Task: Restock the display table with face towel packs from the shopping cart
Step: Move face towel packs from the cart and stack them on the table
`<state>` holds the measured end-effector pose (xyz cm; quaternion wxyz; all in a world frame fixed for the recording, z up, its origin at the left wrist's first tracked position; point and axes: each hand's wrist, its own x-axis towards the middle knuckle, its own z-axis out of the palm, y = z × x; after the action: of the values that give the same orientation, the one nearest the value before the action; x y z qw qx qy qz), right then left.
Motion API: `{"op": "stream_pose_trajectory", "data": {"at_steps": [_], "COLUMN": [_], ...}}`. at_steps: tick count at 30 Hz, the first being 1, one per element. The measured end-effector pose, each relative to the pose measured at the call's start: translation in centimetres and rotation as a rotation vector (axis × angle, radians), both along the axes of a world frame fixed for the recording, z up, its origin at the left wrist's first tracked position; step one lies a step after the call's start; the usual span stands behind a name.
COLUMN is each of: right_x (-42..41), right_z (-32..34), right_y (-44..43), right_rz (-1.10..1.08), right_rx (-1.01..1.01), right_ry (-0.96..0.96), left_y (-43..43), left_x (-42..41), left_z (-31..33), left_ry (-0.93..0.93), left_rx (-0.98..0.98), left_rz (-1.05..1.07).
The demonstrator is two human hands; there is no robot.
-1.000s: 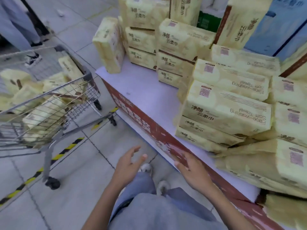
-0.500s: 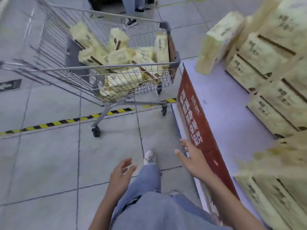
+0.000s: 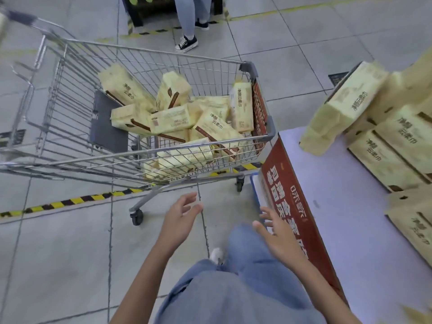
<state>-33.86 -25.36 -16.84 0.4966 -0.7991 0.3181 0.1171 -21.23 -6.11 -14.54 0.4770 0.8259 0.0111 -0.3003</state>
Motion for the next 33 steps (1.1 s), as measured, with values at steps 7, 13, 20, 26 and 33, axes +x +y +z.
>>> {"op": "stream_pose_trajectory", "data": {"at_steps": [7, 13, 20, 26, 33], "right_x": [8.5, 21.0, 35.3, 41.3, 43.0], "right_z": [-1.7, 0.5, -2.4, -9.3, -14.9], "right_y": [-5.1, -10.7, -13.7, -14.5, -13.8], "right_rz": [0.025, 0.139, 0.308, 0.495, 0.551], "right_rx": [0.051, 0.051, -0.026, 0.036, 0.145], "right_ry": [0.036, -0.066, -0.031, 0.232, 0.322], "left_y": [-5.8, -9.4, -12.0, -13.6, -12.9], "left_x": [8.1, 14.5, 25.7, 34.7, 39.2], "left_z": [-0.9, 1.1, -0.6, -7.1, -15.4], "left_ry": [0.050, 0.011, 0.096, 0.489, 0.779], "left_rx": [0.004, -0.043, -0.001, 0.057, -0.169], "left_rz": [0.039, 0.203, 0.529, 0.723, 0.959]}}
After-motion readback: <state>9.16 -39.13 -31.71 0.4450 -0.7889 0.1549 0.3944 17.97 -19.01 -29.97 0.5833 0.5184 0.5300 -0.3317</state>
